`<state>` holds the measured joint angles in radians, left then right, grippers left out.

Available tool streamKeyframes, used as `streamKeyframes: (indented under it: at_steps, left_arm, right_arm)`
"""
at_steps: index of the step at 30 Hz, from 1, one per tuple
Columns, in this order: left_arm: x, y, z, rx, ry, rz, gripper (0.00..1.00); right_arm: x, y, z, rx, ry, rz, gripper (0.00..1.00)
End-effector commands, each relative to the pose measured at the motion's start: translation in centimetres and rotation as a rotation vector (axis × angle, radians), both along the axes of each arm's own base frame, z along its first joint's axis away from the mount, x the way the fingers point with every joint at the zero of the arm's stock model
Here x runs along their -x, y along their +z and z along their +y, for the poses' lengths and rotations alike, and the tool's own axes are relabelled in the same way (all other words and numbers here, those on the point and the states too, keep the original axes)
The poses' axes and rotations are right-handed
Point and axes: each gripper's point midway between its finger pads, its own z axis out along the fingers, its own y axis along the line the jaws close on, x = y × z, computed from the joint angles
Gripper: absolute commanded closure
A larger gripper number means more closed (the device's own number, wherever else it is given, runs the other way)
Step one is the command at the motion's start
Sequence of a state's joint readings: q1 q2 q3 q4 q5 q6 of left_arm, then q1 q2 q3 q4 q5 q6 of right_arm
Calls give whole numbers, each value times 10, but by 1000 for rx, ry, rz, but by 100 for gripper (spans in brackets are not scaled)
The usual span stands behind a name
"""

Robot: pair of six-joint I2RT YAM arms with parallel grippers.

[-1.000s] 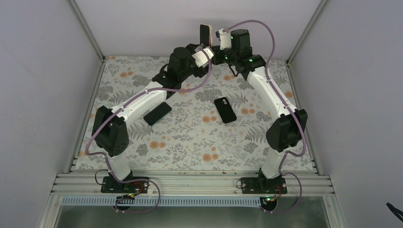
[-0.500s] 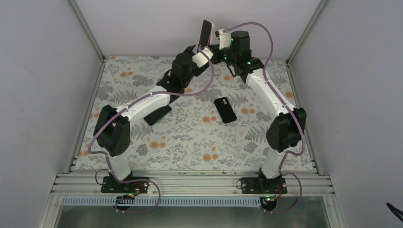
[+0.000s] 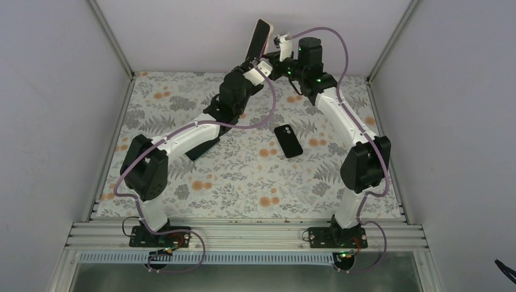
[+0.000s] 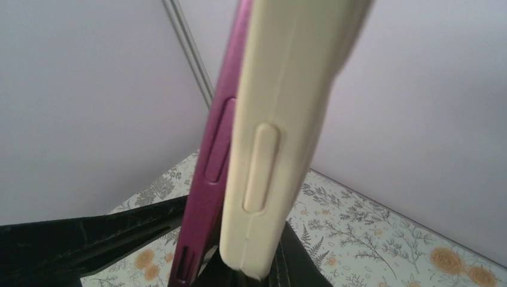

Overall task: Take the phone out of the phone case
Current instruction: Remove the phone case from the phone, then place the phone case at the center of the board, then place the phone at the center of the board.

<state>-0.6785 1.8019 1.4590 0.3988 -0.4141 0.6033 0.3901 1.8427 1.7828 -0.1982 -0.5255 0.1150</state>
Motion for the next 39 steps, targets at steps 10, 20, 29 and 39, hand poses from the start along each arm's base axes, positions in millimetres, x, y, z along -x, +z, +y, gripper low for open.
streamKeyframes:
  at_steps: [10, 20, 29, 39]
  left_arm:
    - [1, 74, 73, 134, 175, -203, 98]
    - [83, 39, 113, -204, 115, -164, 98]
    - [154, -82, 109, -554, 3, -61, 98]
    - [210, -202, 53, -820, -234, -35, 98]
  right_arm:
    - [62, -89, 27, 221, 261, 279, 97]
    - [-5, -147, -162, 487, -300, 388, 97]
    - [70, -232, -243, 449, -171, 695, 97]
    - [135, -300, -268, 378, -125, 899, 96]
